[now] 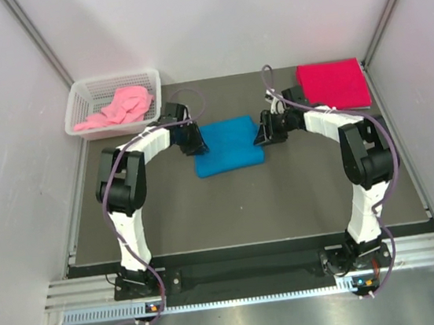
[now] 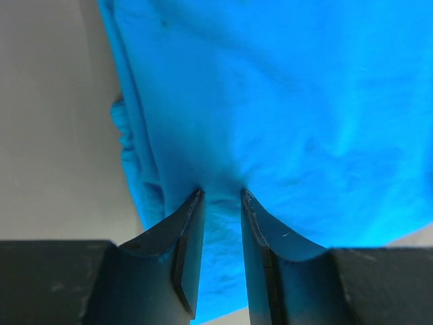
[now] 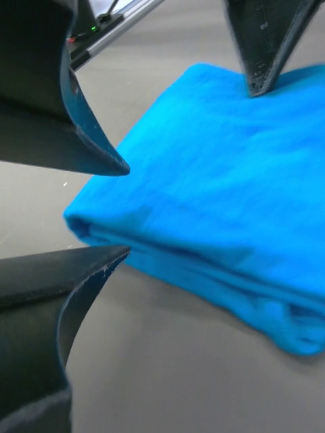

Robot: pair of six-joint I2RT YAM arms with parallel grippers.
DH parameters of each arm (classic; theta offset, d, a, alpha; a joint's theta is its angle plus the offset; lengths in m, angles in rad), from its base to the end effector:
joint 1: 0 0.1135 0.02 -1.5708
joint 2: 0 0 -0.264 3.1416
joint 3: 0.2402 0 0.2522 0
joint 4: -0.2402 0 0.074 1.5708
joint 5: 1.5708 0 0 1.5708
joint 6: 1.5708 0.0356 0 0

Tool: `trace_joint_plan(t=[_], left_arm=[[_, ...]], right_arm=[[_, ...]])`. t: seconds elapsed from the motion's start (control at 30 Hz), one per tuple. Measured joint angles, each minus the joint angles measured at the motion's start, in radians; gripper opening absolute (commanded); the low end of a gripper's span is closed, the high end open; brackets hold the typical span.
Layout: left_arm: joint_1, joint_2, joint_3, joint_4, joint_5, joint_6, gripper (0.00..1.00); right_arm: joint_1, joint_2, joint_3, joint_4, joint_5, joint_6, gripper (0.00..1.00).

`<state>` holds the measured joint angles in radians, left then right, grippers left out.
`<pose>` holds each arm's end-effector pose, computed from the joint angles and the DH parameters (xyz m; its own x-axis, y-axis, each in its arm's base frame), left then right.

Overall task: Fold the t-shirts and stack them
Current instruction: Fold the tshirt

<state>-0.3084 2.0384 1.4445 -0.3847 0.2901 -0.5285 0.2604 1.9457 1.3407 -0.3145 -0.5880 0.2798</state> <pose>0.4123 -0.1420 0.1721 -0.9061 -0.2184 -0.3624 -0.0161 0.8736 -0.4864 0.3960 0.1260 0.1868 -0.8875 0.0013 -0.4608 -0.3060 0.7461 0.5914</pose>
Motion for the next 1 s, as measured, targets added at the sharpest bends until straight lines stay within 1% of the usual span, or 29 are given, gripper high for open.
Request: trace_joint_plan(t=[0.1, 0.13, 0.2, 0.27, 0.3, 0.43, 0.5, 0.53, 0.63, 0.8, 0.83, 0.93, 1.0], left_arm=[[0.000, 0.017, -0.002, 0.000, -0.014, -0.002, 0.34], [0.000, 0.017, -0.003, -0.001, -0.027, -0.003, 0.34], [-0.002, 0.017, -0.010, 0.006, -0.043, -0.011, 0.34], [-0.005, 0.010, -0.024, 0.021, -0.052, -0.018, 0.34], [-0.006, 0.005, -0.033, 0.032, -0.053, -0.019, 0.34], [-0.011, -0.003, -0.047, 0.050, -0.058, -0.021, 0.35], [-0.014, -0.005, -0.044, 0.043, -0.064, -0.019, 0.35], [-0.016, -0.005, -0.035, 0.031, -0.071, -0.018, 0.36], [-0.022, -0.006, 0.001, -0.034, -0.093, -0.005, 0.36], [-0.026, -0.045, 0.035, -0.106, -0.090, 0.005, 0.38], [-0.026, -0.067, 0.035, -0.110, -0.072, 0.004, 0.38], [-0.024, -0.117, 0.035, -0.109, -0.022, -0.001, 0.37], [-0.024, -0.141, 0.035, -0.108, 0.012, -0.008, 0.37]], right_arm=[[0.001, 0.000, -0.071, 0.027, 0.002, 0.002, 0.33], [0.001, 0.001, -0.097, 0.036, 0.003, 0.002, 0.21], [0.001, 0.001, -0.149, 0.057, 0.006, 0.008, 0.10], [0.001, 0.001, -0.190, 0.080, 0.005, 0.022, 0.02], [0.001, 0.001, -0.198, 0.095, 0.004, 0.027, 0.00], [0.001, 0.001, -0.204, 0.120, 0.003, 0.038, 0.00], [0.001, 0.000, -0.204, 0.120, 0.004, 0.039, 0.03], [0.002, -0.001, -0.204, 0.119, 0.006, 0.039, 0.12], [0.002, -0.015, -0.203, 0.103, 0.024, 0.045, 0.27], [0.004, -0.074, -0.179, 0.014, 0.073, 0.045, 0.37], [0.007, -0.091, -0.166, -0.007, 0.080, 0.045, 0.40], [0.018, -0.121, -0.115, -0.043, 0.091, 0.051, 0.42], [0.034, -0.129, -0.069, -0.050, 0.089, 0.056, 0.28]])
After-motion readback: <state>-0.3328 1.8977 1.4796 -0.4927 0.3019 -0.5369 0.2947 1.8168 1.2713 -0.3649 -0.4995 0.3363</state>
